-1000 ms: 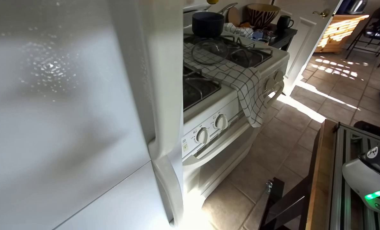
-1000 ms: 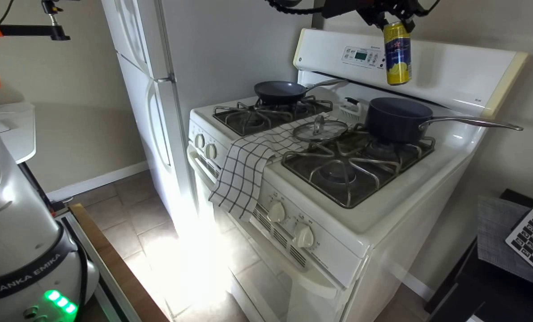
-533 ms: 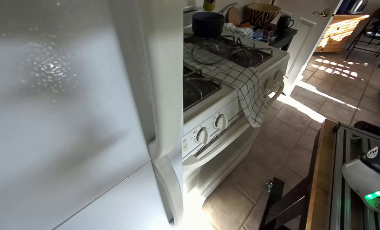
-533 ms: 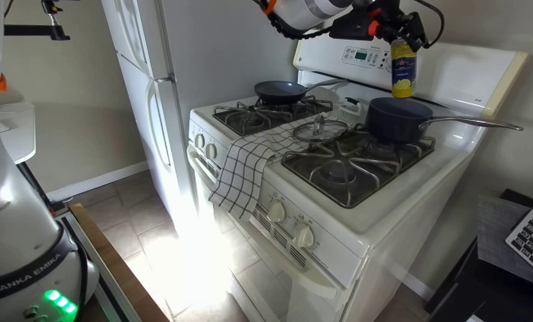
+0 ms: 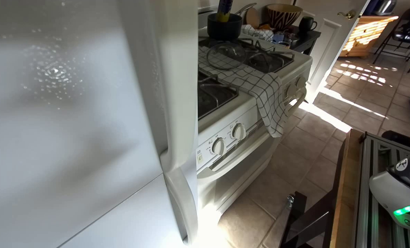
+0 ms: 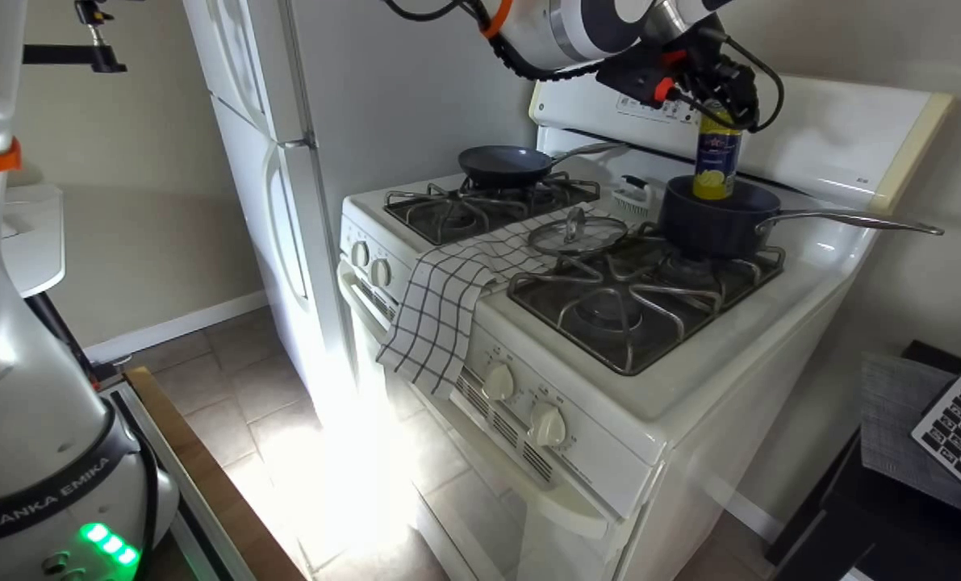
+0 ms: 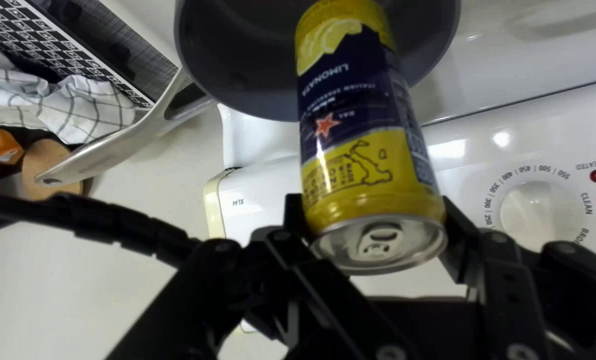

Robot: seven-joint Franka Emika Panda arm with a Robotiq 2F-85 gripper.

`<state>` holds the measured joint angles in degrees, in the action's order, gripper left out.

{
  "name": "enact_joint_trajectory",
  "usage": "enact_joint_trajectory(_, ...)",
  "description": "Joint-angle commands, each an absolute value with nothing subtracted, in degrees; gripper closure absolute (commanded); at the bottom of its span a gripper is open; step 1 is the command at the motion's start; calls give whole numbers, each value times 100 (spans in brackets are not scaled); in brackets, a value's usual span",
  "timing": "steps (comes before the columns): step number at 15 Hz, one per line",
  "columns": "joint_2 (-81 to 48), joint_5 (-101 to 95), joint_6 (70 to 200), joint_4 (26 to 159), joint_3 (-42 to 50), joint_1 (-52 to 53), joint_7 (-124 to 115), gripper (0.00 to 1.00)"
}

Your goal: Put the yellow can in the pot on the right

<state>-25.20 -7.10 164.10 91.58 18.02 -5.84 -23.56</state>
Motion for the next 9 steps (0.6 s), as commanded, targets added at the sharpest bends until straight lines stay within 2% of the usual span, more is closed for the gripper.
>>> enact_joint_trajectory(1, -2762, -317, 16379, 8907, 1563, -863, -2294, 62)
enact_joint_trajectory(9, -3028, -208, 16159, 8565, 1528, -997, -2349, 62)
